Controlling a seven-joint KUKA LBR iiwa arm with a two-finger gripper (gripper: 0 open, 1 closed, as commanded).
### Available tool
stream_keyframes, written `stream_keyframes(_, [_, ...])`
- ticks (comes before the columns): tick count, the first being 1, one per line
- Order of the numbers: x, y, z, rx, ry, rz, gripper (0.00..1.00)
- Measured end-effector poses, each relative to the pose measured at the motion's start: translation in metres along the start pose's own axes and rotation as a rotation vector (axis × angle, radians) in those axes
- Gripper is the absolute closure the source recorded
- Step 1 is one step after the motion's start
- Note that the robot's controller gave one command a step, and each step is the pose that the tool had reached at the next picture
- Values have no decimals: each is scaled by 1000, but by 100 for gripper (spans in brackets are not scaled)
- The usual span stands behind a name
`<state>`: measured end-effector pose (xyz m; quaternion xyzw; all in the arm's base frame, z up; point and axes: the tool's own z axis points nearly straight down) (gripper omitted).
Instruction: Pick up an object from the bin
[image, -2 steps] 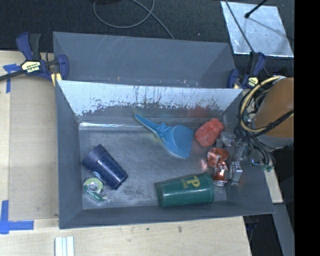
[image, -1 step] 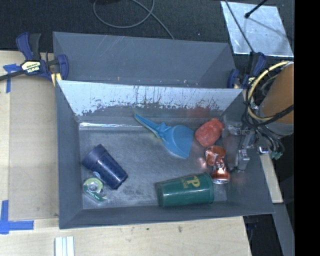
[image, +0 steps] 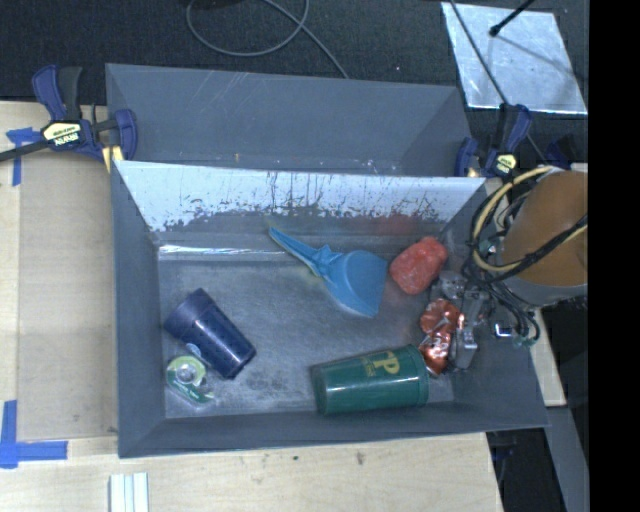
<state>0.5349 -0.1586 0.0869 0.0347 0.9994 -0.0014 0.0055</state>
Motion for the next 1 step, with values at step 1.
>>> stream_keyframes(1, [21, -1, 16, 2, -5, -56, 100])
